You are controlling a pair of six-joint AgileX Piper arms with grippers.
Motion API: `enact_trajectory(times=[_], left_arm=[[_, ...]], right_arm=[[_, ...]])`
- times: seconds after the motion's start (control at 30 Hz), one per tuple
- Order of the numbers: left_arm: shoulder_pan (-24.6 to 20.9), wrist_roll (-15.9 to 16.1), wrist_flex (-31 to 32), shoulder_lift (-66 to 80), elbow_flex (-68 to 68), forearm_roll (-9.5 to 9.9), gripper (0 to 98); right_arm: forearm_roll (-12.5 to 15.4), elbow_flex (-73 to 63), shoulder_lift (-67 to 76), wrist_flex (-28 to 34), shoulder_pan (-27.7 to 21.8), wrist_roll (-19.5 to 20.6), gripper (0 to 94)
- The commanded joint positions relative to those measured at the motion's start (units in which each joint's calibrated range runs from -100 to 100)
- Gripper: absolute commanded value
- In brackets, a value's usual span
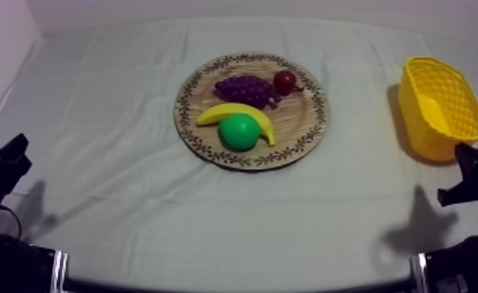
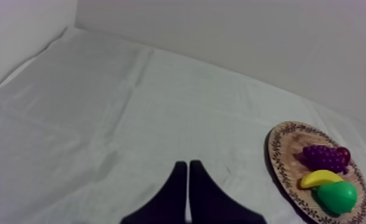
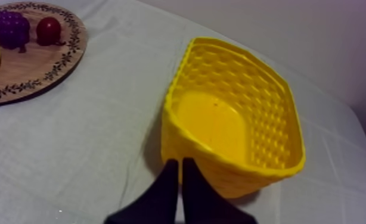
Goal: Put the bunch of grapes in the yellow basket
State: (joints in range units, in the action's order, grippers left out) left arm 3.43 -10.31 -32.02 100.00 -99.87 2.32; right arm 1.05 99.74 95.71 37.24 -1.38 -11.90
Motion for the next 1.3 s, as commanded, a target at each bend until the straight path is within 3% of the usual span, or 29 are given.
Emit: enact_trajectory(times=[0.0, 0.73, 1.03, 1.27], left_arm=[[0.0, 0.0, 0.0, 0.0, 0.0, 0.0, 0.1], [0.0, 0.0, 0.0, 0.0, 0.0, 0.0, 0.1], [0.0, 0.0, 0.0, 0.0, 0.0, 0.0, 0.1], [0.0, 0.0, 0.0, 0.0, 0.0, 0.0, 0.1]], right_arm=[[0.0, 0.0, 0.0, 0.1, 0.0, 0.0, 0.5], [0.0, 0.0, 0.0, 0.3, 0.6, -1.0, 0.8], [-5.5, -2.2, -4.3, 0.0, 2.3, 2.5, 0.5], [-6.7, -13.7, -14.9, 2.3, 4.0, 4.8, 0.5]])
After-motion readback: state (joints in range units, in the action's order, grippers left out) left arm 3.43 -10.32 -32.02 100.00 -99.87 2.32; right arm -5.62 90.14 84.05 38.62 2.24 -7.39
